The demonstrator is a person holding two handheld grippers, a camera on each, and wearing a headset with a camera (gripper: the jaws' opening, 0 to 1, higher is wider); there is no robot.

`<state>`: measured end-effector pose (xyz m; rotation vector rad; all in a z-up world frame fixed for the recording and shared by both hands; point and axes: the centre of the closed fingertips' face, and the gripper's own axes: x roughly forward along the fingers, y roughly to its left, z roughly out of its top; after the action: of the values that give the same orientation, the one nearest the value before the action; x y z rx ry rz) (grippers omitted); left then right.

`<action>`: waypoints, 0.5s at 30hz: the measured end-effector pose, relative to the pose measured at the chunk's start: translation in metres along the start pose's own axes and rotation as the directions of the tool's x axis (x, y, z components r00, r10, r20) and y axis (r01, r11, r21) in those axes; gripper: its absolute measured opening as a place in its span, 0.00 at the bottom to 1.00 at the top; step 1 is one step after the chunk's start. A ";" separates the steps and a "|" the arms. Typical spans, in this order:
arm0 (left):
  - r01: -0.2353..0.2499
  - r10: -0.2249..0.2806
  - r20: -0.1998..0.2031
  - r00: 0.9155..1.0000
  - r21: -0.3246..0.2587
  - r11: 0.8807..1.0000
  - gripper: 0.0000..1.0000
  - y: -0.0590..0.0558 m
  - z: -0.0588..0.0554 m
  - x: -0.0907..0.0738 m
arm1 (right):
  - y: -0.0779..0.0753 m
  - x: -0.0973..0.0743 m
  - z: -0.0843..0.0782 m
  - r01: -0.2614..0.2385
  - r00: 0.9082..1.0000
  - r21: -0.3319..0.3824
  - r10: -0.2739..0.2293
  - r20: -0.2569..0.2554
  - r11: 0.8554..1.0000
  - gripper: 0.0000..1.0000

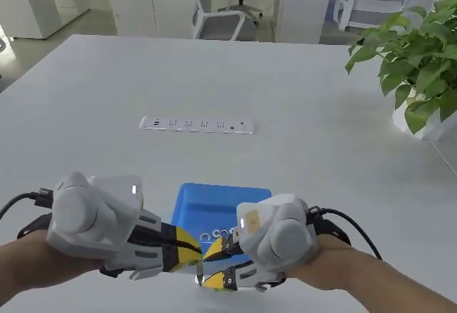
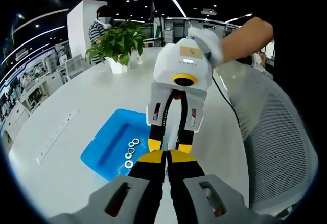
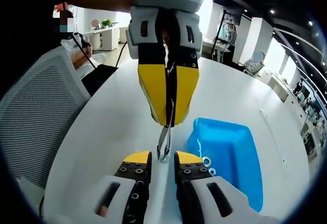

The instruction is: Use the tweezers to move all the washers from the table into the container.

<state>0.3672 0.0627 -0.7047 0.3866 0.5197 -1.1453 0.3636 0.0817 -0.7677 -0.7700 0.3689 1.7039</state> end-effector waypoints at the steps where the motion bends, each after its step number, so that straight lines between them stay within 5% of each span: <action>1: -0.002 0.002 -0.001 1.000 0.000 1.000 0.05 0.001 0.000 0.000 | -0.001 0.002 -0.001 -0.002 1.000 -0.007 0.002 -0.006 1.000 0.16; 15: 0.000 0.000 -0.008 1.000 -0.003 1.000 0.05 0.001 -0.002 0.000 | 0.001 0.011 -0.001 -0.033 0.999 -0.005 0.032 -0.016 0.999 0.10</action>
<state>0.3676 0.0636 -0.7063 0.3892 0.5281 -1.1432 0.3616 0.0888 -0.7756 -0.7854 0.3903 1.7304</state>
